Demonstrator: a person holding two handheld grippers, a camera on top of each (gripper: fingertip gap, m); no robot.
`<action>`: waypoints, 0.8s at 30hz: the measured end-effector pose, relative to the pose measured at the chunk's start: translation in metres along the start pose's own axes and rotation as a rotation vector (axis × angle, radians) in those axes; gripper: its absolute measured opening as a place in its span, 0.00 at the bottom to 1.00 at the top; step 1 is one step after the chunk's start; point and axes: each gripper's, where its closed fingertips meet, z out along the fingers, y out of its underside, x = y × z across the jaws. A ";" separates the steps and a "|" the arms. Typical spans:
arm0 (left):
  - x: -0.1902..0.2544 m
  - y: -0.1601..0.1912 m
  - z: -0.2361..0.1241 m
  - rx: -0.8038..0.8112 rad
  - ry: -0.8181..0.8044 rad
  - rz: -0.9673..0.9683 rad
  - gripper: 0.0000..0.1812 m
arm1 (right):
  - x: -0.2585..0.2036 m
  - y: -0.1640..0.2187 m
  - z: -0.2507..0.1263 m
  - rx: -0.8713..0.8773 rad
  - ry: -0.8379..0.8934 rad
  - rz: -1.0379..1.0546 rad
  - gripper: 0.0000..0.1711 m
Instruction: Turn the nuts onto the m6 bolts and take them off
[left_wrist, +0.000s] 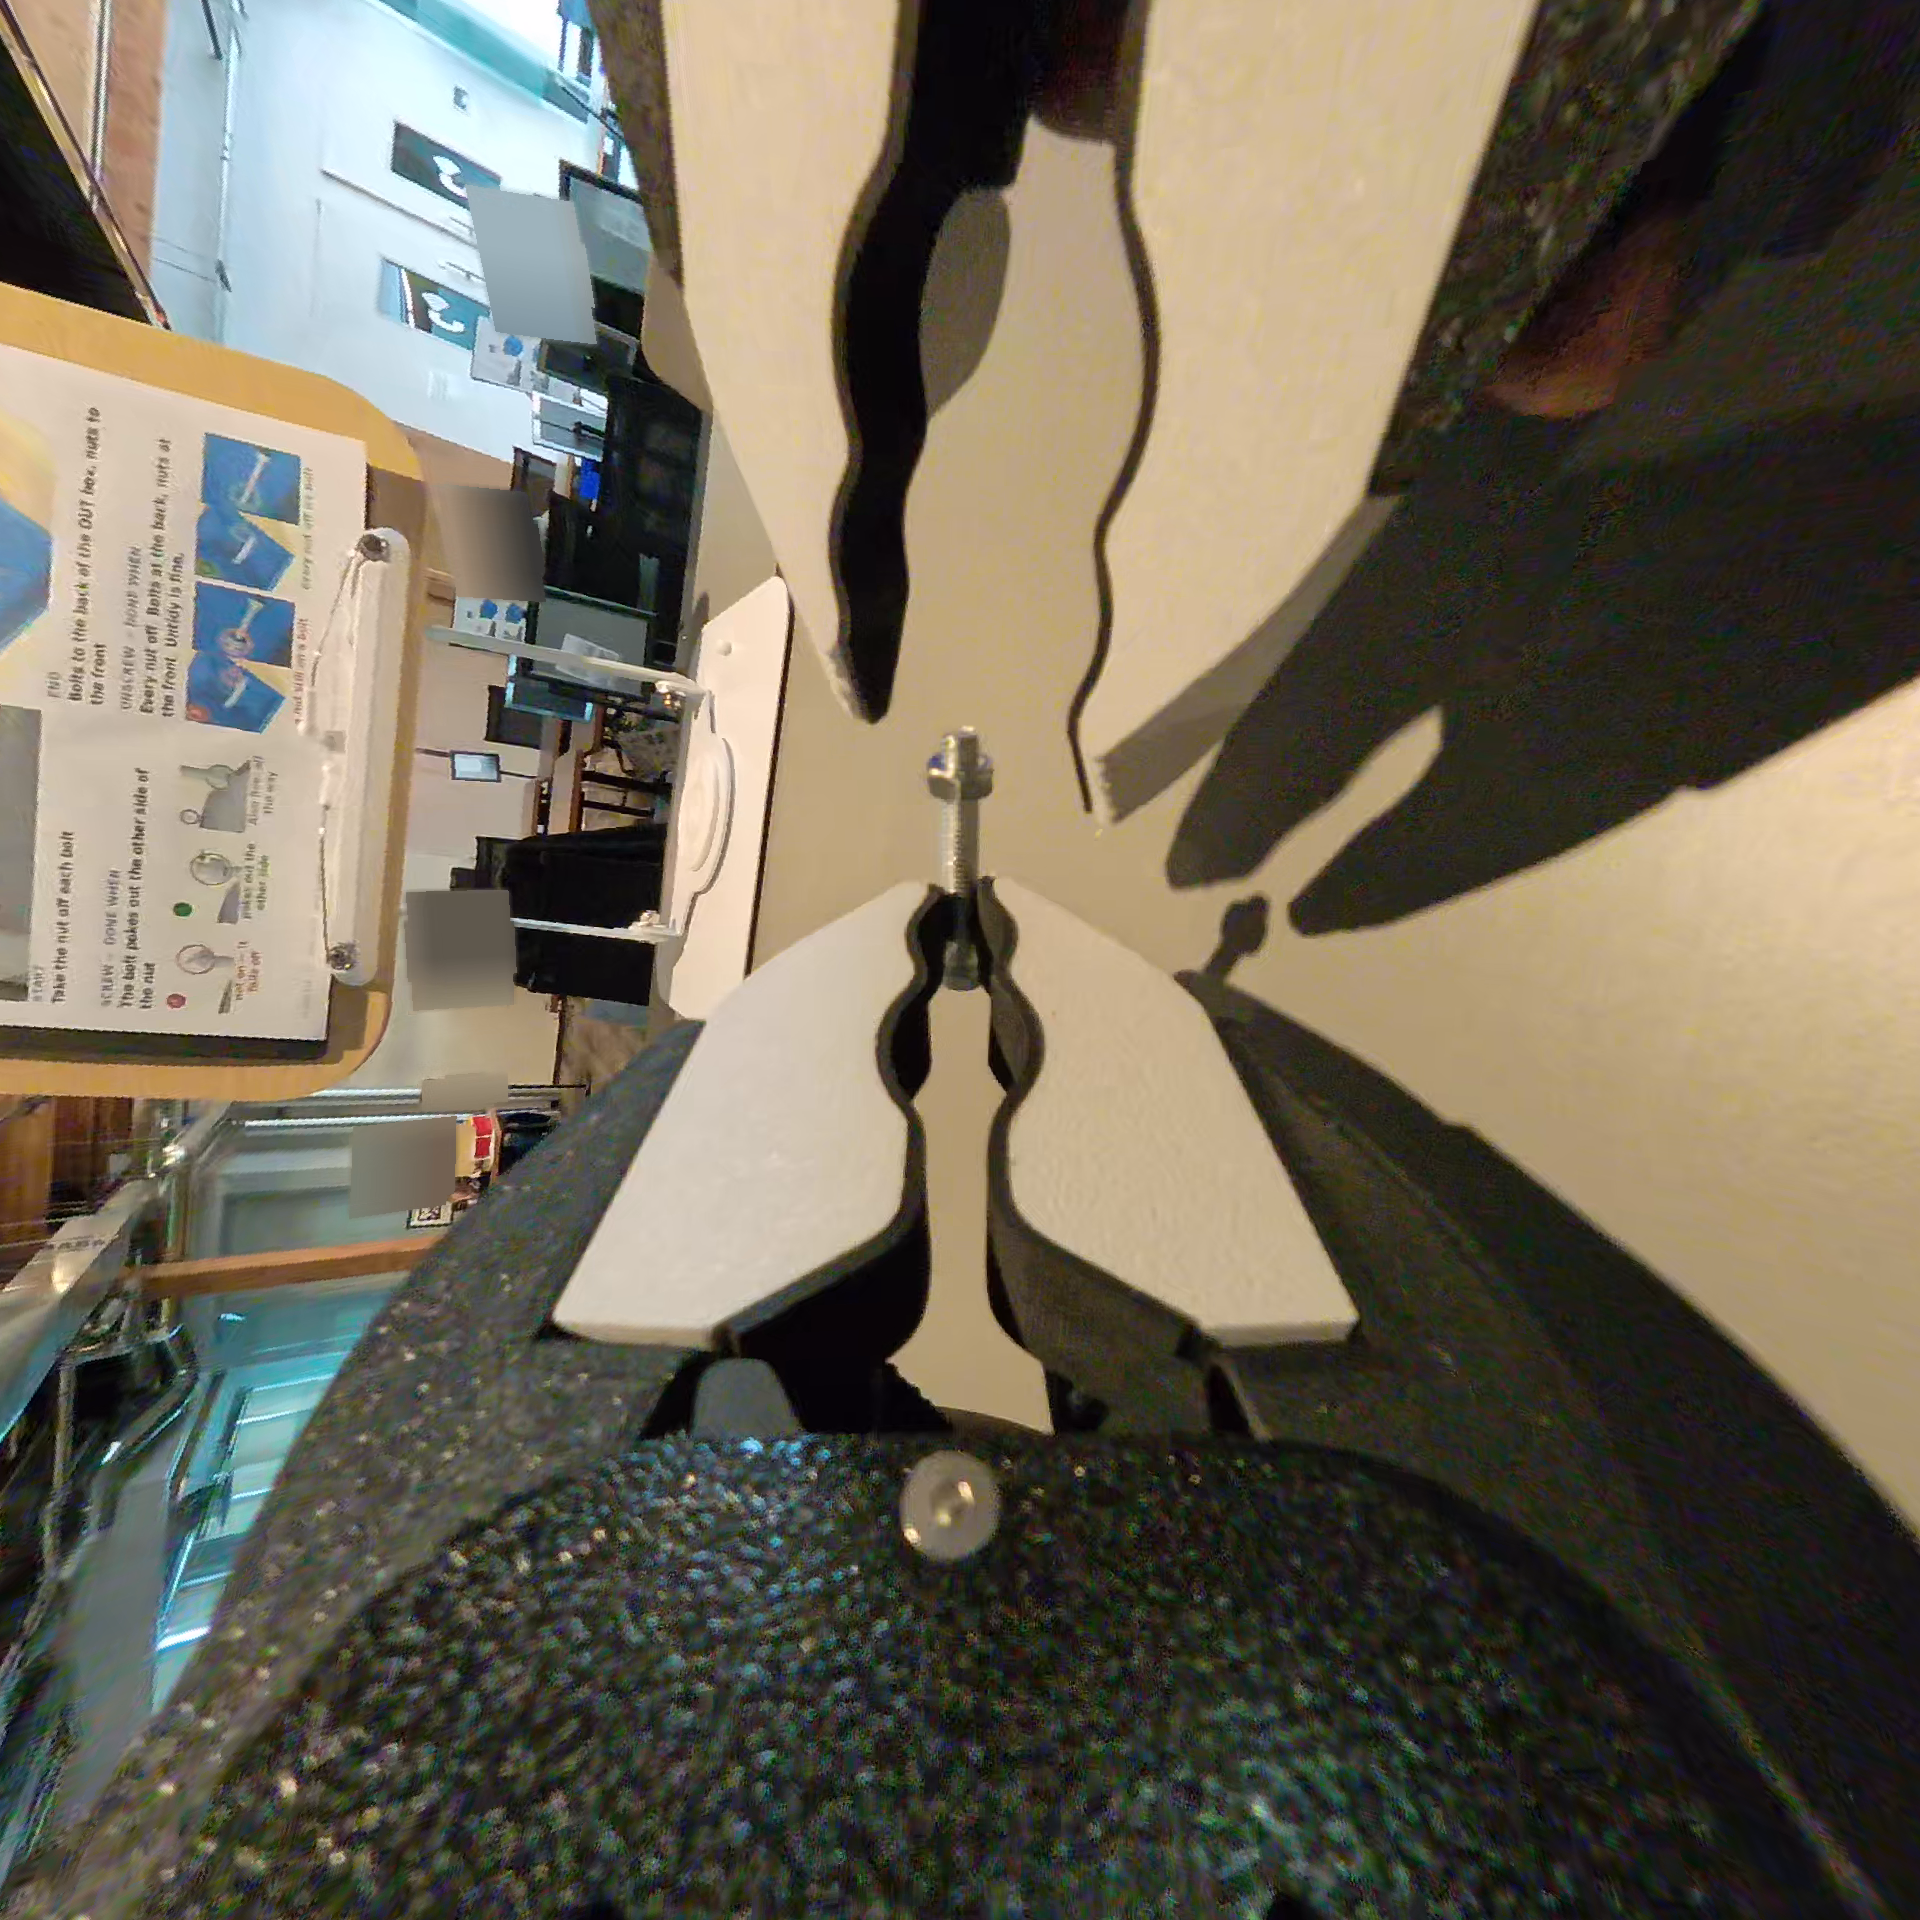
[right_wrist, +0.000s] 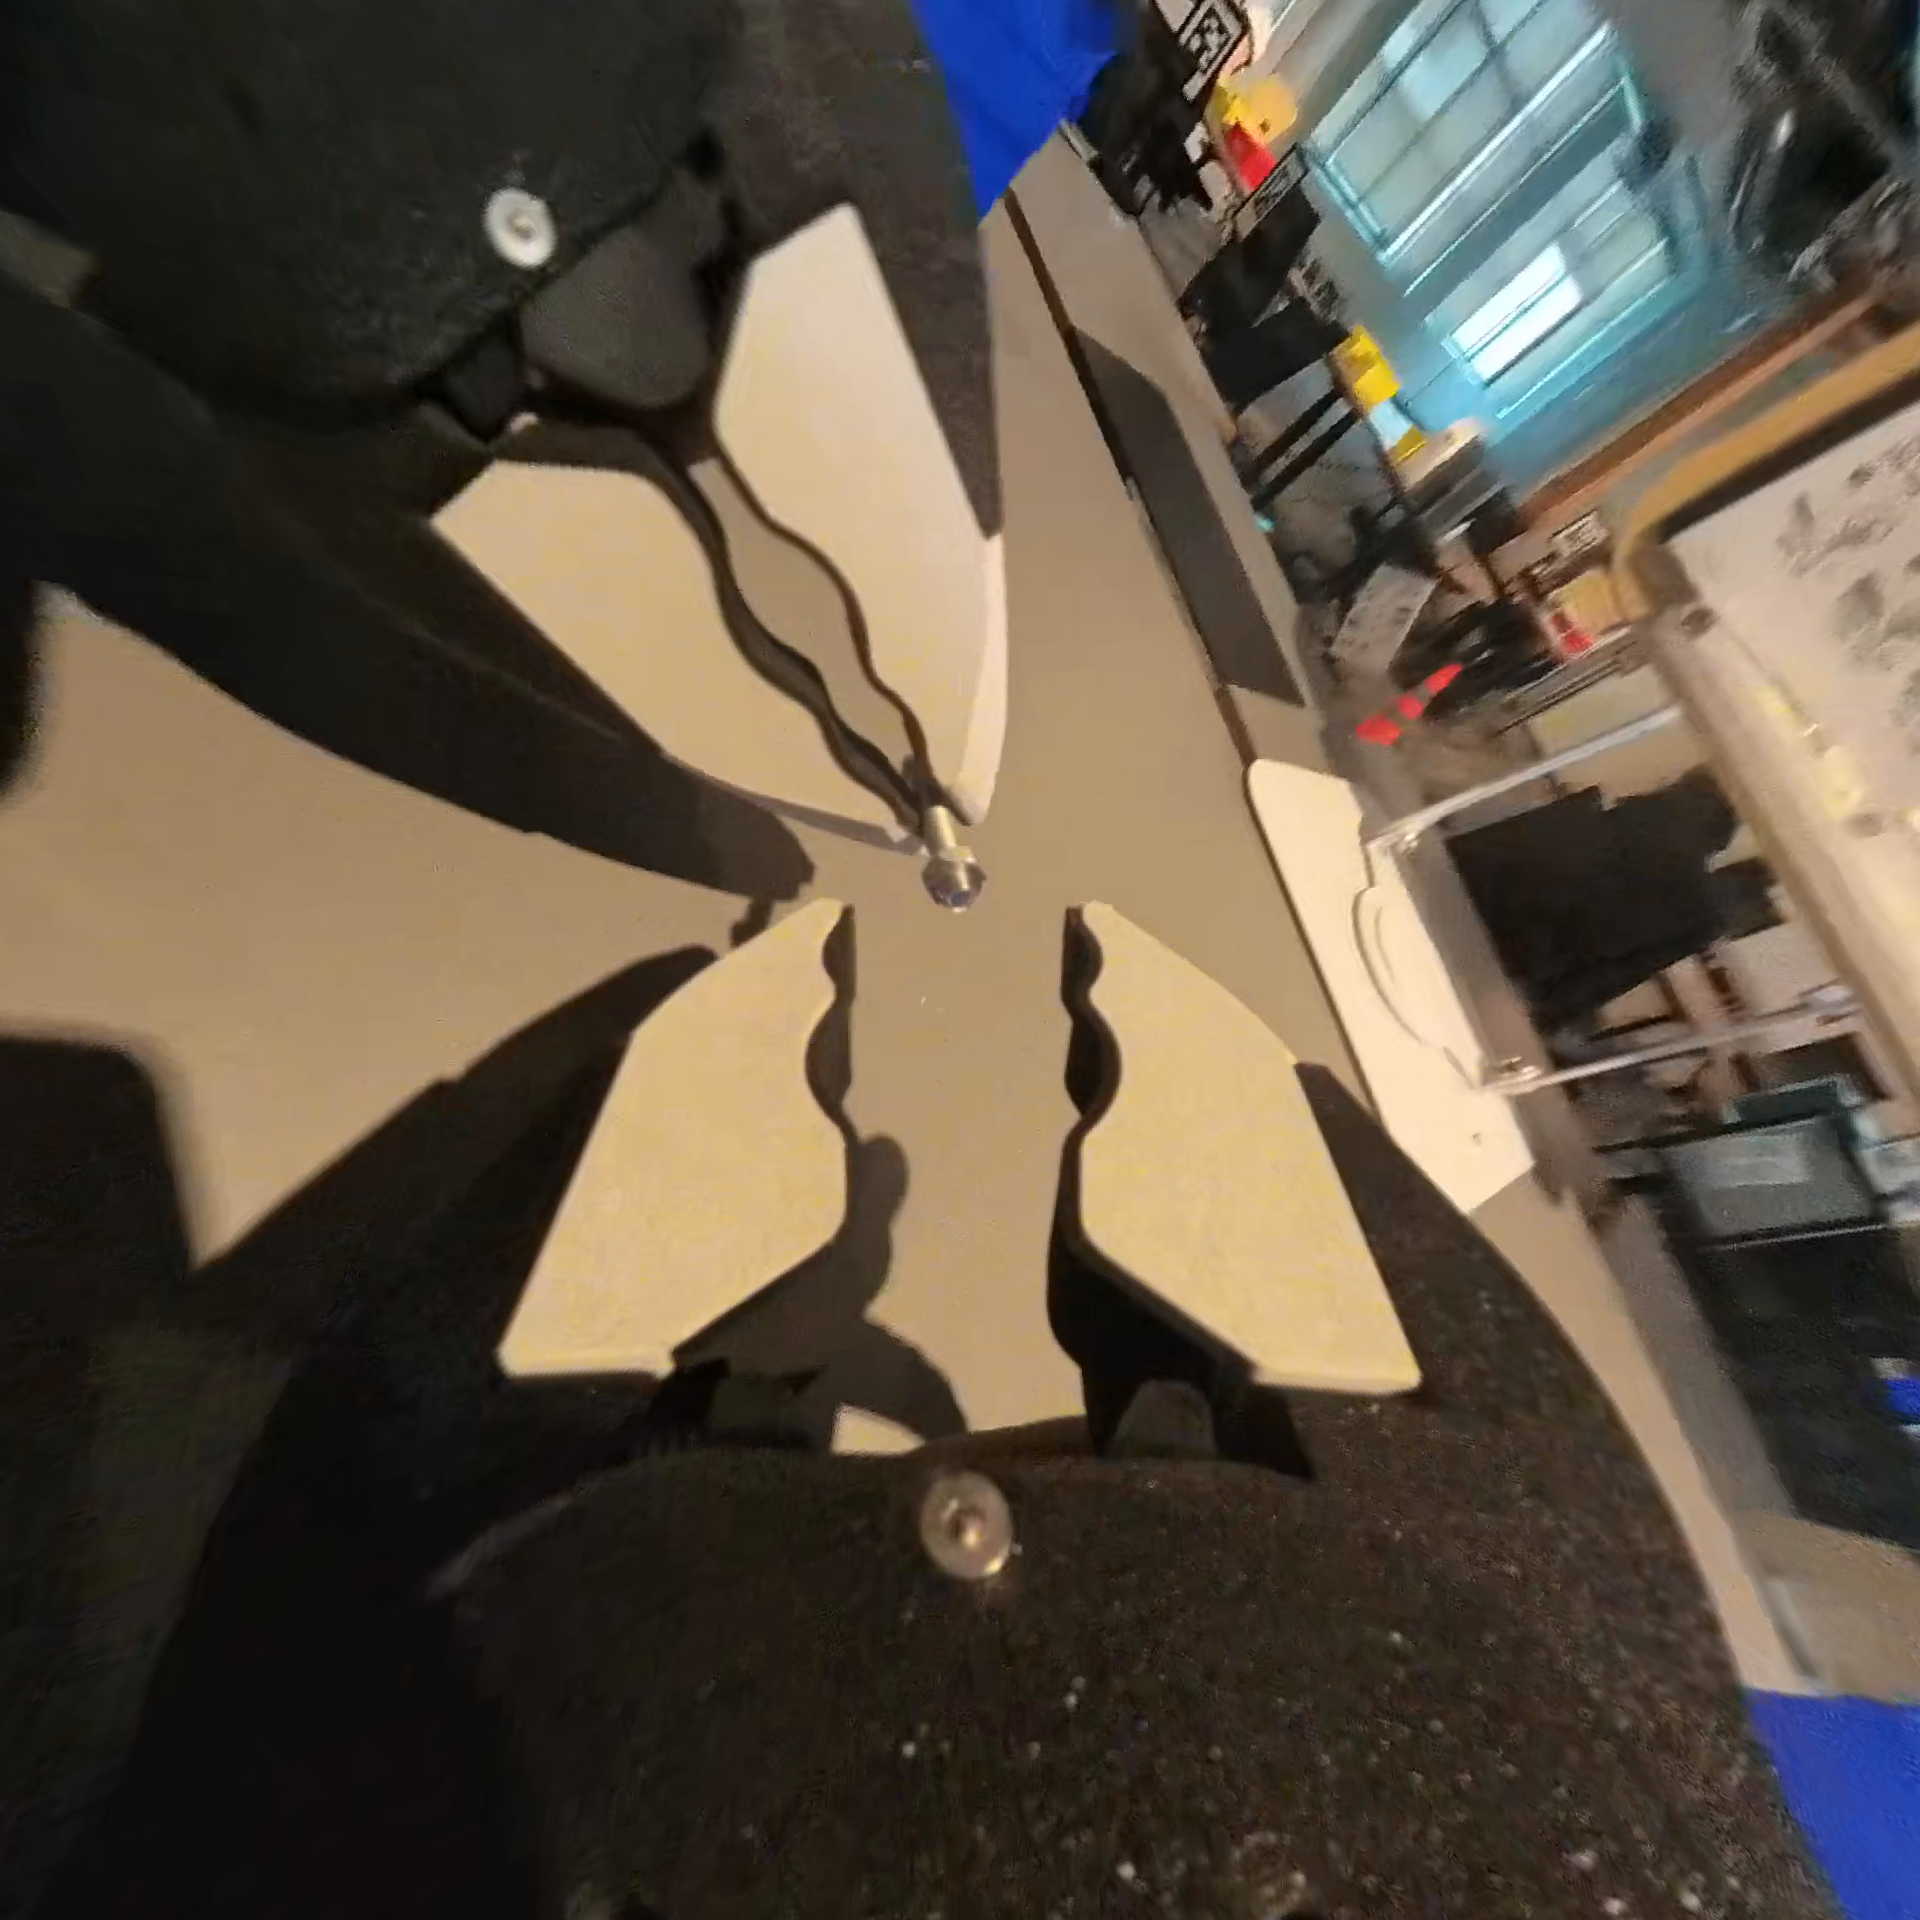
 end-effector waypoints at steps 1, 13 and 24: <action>0.001 0.000 0.000 0.000 0.004 0.002 0.03 | -0.001 -0.002 0.000 0.010 0.012 -0.019 0.22; 0.003 0.006 0.003 -0.041 -0.011 0.059 0.03 | -0.006 -0.001 0.010 -0.090 -0.081 0.539 0.06; -0.002 0.007 0.002 -0.028 -0.005 -0.018 0.03 | 0.000 0.005 0.008 -0.060 -0.017 0.187 0.23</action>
